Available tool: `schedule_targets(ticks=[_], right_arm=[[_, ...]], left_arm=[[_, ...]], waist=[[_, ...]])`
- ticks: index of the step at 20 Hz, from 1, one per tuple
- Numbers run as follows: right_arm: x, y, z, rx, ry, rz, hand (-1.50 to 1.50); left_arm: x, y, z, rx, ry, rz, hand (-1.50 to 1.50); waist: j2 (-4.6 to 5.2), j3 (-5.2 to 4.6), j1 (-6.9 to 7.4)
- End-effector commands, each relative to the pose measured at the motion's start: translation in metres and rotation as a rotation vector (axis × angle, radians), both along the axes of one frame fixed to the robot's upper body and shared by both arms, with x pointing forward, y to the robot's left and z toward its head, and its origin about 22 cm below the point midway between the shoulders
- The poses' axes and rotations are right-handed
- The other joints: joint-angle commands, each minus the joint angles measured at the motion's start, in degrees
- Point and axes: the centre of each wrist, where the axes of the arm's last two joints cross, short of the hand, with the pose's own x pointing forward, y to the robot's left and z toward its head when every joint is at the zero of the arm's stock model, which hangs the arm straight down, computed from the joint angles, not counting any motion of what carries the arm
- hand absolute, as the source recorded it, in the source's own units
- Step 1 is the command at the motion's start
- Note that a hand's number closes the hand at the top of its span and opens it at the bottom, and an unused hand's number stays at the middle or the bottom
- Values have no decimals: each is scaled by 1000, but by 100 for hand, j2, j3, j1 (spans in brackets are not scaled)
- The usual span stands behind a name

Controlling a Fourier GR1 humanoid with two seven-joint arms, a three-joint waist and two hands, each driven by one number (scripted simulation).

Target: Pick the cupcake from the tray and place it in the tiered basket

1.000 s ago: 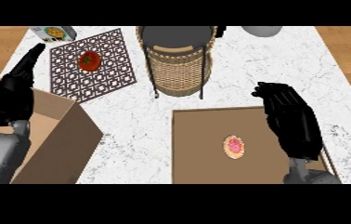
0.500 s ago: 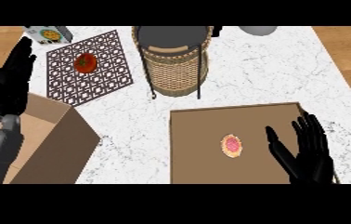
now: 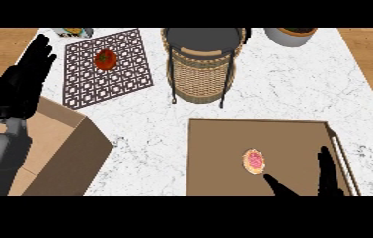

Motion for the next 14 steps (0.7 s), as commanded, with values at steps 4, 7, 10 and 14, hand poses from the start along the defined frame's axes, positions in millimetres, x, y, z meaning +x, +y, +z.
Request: schedule_targets(ticks=[4,7,10,14], right_arm=[[-1,9,15,36,198,74,-150],[-4,4,29,74,259,59,-150],[1,16,37,127,327,124,-150],[-6,11,46,130,462,156,-150]], left_arm=[[-38,11,-79,22,331,-17,0],[-43,11,-81,19,342,-21,0],[-43,14,-83,24,344,-22,0],[-48,14,-84,13,355,-21,0]], waist=[[209,-24,133],[172,-23,102],[203,-17,164],[174,-11,144]])
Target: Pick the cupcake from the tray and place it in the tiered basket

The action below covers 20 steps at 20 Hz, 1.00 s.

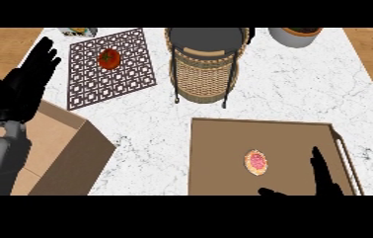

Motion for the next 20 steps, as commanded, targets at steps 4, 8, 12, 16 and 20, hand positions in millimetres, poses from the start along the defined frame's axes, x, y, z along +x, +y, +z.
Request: schedule_targets(ticks=[4,8,12,16,20], right_arm=[[-2,-2,23,40,223,7,-150],[-8,0,41,45,286,14,-150],[1,5,45,73,286,7,-150],[-5,13,53,88,291,37,-150],[-2,11,56,92,282,32,-150]], left_arm=[[-46,19,-81,15,323,45,0],[-52,15,-86,11,321,51,0],[-60,27,-86,14,340,65,0],[-65,30,-93,14,326,81,0],[-72,37,-86,24,331,72,0]], waist=[[142,-69,16],[108,-64,-59],[110,-36,-25],[119,-42,-143],[106,-31,-110]])
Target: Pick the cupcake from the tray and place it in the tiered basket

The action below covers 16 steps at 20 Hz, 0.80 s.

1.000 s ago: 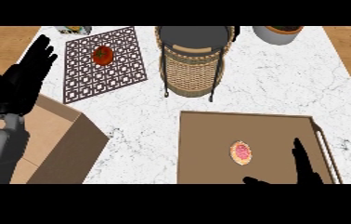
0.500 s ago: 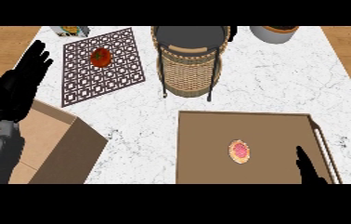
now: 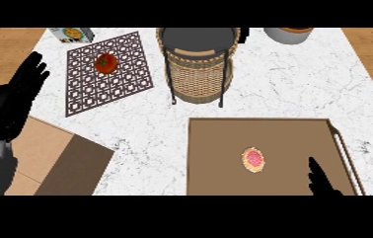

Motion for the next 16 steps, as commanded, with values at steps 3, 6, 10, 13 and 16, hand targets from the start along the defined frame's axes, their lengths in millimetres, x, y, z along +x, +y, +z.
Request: schedule_targets(ticks=[3,6,10,13,16], right_arm=[[4,11,5,9,0,-15,-150],[11,12,2,2,-20,-4,-150],[14,19,-4,2,-24,-14,-150],[12,20,0,5,-28,-7,-150],[23,24,-6,4,-30,-18,-150]], left_arm=[[-41,10,-77,-47,309,50,0],[-38,6,-80,-41,308,51,0],[-45,11,-82,-50,310,53,0],[-47,13,-82,-35,309,52,0],[-42,13,-76,-44,291,57,0]], waist=[[162,-218,70],[194,-211,34],[188,-210,89],[167,-212,49],[186,-208,97]])
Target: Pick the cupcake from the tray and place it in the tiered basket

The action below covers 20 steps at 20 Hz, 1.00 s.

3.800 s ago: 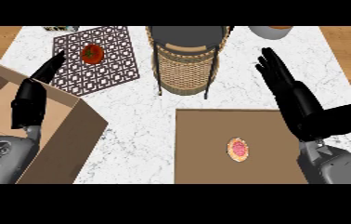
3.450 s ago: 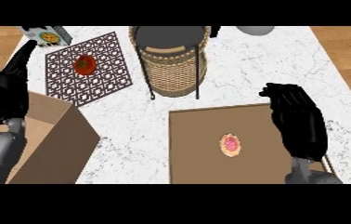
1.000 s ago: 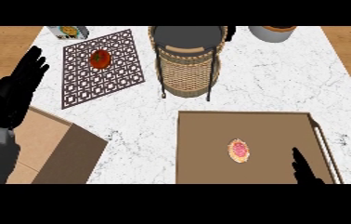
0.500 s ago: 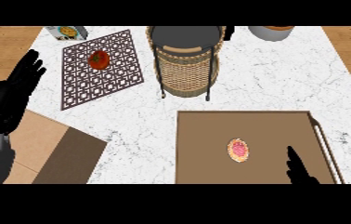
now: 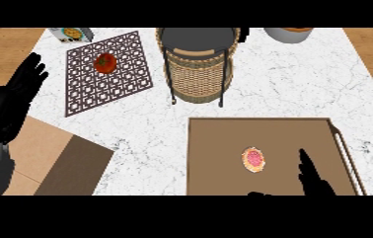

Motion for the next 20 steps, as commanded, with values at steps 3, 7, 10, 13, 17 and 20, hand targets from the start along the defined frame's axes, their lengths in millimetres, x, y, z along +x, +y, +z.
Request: schedule_targets(ticks=[3,7,10,13,17,20], right_arm=[[16,-2,-1,6,14,-27,-150],[21,10,-6,18,14,-27,-150],[22,17,-15,21,12,-17,-150],[25,21,-13,42,5,0,-150],[32,36,-26,49,13,-4,-150],[37,42,-24,-31,-39,77,150]], left_arm=[[-38,10,-78,-51,303,72,0],[-41,3,-81,-51,299,68,0],[-35,11,-83,-51,298,85,0],[-32,14,-72,-56,310,74,0],[-36,6,-74,-50,304,57,0],[-36,7,-77,-59,306,58,0]], waist=[[153,-221,81],[151,-223,151],[184,-226,63],[152,-215,66],[148,-212,148],[159,-224,184]])
